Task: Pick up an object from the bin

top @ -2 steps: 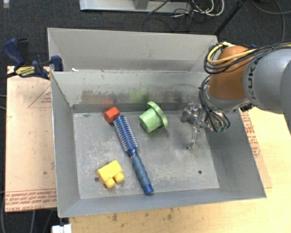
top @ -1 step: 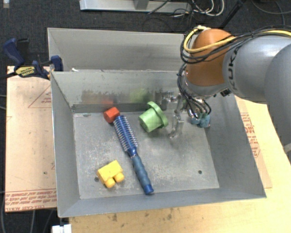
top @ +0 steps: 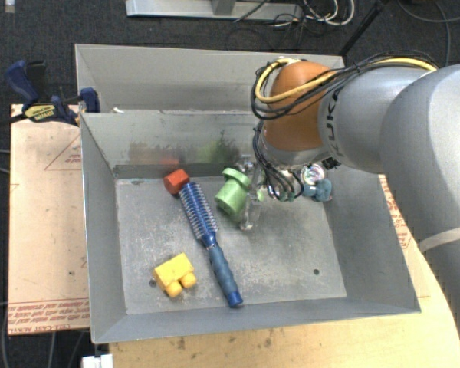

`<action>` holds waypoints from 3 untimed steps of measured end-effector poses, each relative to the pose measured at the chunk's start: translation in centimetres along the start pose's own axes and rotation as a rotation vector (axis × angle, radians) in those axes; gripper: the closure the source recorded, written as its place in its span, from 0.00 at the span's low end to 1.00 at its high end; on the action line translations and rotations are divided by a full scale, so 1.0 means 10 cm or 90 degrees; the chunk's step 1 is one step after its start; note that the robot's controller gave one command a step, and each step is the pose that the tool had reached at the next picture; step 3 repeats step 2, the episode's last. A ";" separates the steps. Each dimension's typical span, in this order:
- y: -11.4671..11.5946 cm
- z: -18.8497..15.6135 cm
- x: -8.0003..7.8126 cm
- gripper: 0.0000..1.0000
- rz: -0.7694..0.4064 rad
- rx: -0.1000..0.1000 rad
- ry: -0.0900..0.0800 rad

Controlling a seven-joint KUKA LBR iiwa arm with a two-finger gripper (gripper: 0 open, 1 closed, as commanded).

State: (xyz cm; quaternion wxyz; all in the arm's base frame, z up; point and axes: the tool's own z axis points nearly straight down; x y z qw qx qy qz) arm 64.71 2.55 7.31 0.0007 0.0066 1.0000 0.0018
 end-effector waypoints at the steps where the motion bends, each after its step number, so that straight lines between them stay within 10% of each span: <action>1: -0.03 -0.03 -0.02 1.00 0.001 0.001 -0.003; 2: 0.13 -1.28 0.05 1.00 -0.020 0.002 -0.007; 3: 0.13 -1.28 0.05 1.00 -0.020 0.002 -0.007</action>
Offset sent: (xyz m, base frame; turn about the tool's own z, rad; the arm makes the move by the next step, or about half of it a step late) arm 0.0000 0.0000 0.0000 0.0000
